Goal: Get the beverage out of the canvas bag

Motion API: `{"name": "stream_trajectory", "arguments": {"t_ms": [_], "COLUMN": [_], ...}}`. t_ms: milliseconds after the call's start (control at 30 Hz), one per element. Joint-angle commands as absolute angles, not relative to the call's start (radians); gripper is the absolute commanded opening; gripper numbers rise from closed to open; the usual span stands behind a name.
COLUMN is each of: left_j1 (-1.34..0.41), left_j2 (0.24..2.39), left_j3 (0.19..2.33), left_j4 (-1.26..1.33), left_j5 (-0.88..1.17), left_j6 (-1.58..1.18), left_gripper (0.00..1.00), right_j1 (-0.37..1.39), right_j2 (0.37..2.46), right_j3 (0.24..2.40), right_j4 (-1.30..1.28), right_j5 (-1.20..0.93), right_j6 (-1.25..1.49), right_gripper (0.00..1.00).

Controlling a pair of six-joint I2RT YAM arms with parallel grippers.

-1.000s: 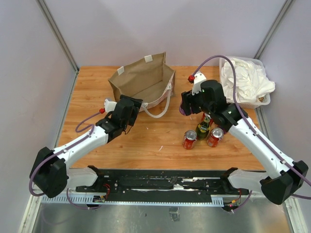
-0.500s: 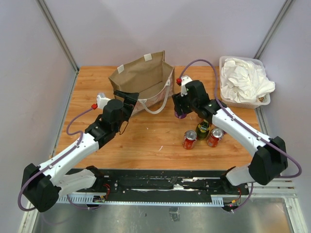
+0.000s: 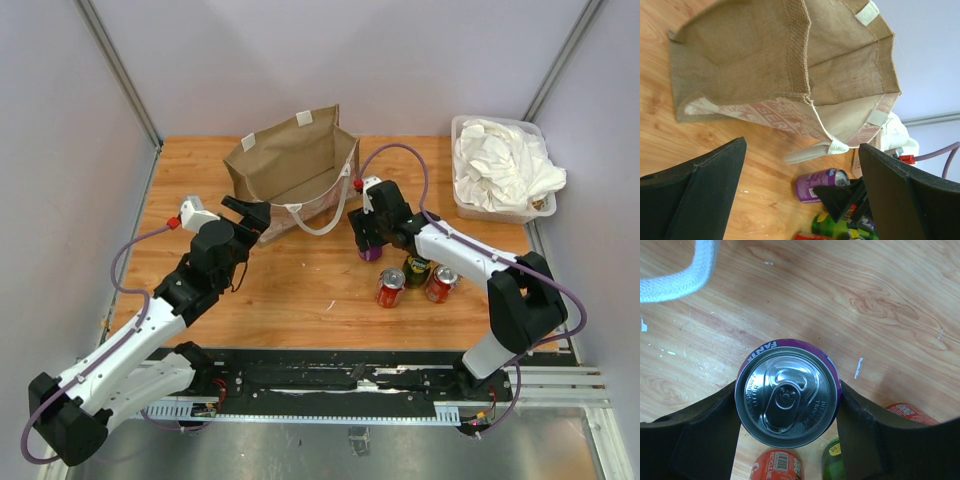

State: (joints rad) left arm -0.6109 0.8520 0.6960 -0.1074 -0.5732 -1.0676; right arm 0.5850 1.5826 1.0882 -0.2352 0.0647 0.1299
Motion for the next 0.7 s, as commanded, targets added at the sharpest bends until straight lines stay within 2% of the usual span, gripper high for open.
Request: {"name": "stream_trajectory", "arguments": {"t_ms": [0, 267, 533, 600, 667], "left_j1": [-0.607, -0.607, -0.607, -0.607, -0.607], "left_j2": [0.789, 0.757, 0.743, 0.735, 0.729], "left_j3": [0.665, 0.643, 0.638, 0.636, 0.634], "left_j4": [-0.155, -0.203, -0.227, -0.226, -0.226], "left_j5": [-0.668, -0.704, -0.736, -0.745, -0.754], "left_j6": [-0.945, -0.924, -0.912, -0.904, -0.897], "left_gripper": [1.00, 0.99, 1.00, 1.00, 1.00], "right_j1": [0.566, 0.561, 0.561, 0.561, 0.561], "right_j2": [1.568, 1.561, 1.506, 1.485, 1.471], "right_j3": [1.068, 0.986, 0.936, 0.931, 0.937], "right_j4": [-0.135, -0.074, -0.074, -0.080, -0.091], "right_j5": [0.086, 0.100, 0.128, 0.128, 0.127], "right_j6": [0.150, 0.157, 0.198, 0.197, 0.180], "right_gripper": [0.01, 0.09, 0.24, 0.36, 0.61]}}
